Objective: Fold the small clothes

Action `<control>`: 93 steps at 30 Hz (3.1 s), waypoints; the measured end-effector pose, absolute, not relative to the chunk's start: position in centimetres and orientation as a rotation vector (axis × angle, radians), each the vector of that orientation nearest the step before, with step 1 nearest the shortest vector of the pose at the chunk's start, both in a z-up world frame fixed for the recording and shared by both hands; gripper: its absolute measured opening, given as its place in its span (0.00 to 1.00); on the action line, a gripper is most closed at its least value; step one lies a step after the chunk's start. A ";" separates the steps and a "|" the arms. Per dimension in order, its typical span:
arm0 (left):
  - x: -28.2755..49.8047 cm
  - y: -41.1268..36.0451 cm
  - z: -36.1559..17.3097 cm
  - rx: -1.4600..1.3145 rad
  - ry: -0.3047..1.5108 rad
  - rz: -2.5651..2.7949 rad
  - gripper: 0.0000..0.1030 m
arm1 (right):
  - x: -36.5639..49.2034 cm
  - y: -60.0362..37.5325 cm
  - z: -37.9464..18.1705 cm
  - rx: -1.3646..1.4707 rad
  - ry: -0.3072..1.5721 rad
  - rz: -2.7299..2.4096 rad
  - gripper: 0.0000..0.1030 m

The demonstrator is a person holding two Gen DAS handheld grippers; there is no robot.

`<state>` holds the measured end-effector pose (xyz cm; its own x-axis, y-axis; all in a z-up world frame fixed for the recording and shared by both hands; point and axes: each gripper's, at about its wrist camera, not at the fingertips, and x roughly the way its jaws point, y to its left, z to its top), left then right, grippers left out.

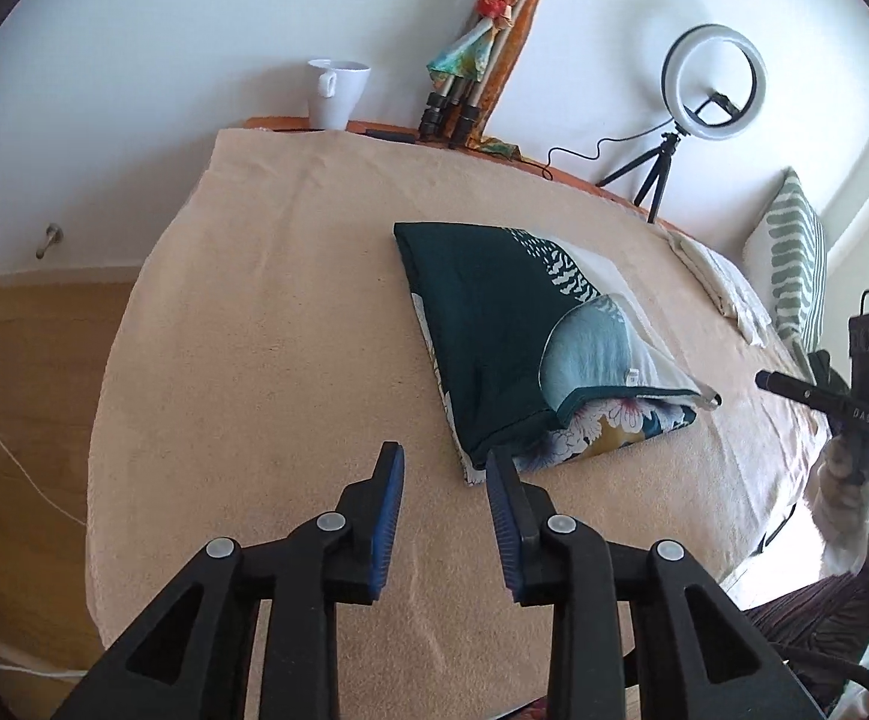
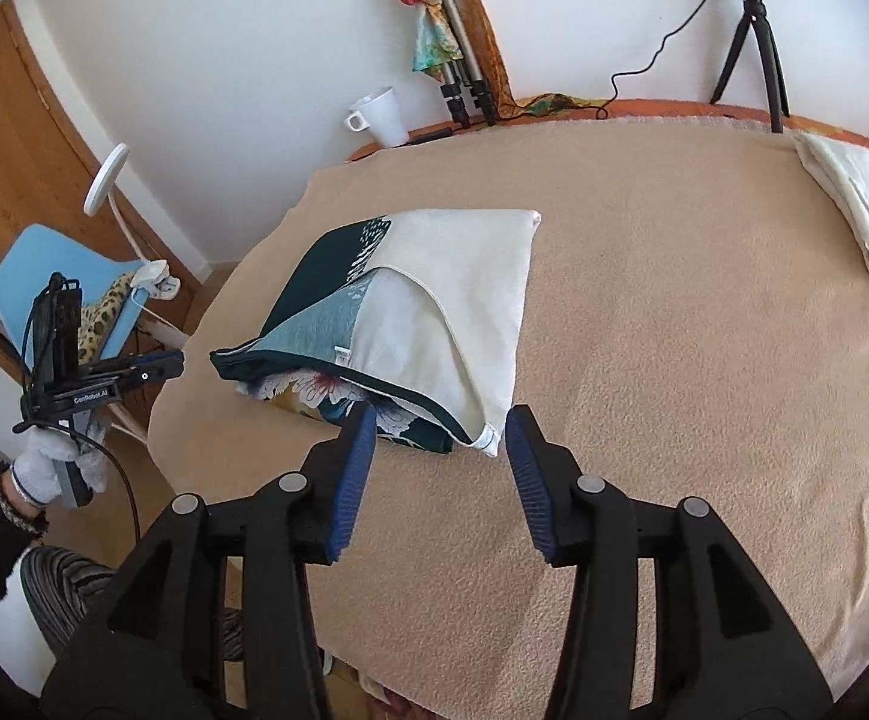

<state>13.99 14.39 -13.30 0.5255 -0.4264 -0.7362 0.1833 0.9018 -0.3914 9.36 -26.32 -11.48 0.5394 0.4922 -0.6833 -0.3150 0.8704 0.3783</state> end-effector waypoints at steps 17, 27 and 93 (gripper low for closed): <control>16.6 13.0 -19.0 -0.761 1.127 -0.330 0.21 | 14.4 -29.4 -19.0 0.667 1.086 0.436 0.46; 16.6 14.3 -16.2 -0.737 1.007 -0.293 0.02 | 13.6 -27.7 -18.0 0.771 1.081 0.556 0.11; 23.6 4.1 -16.6 -0.322 1.001 -0.291 0.31 | 25.8 -11.5 -15.9 0.091 1.018 0.597 0.22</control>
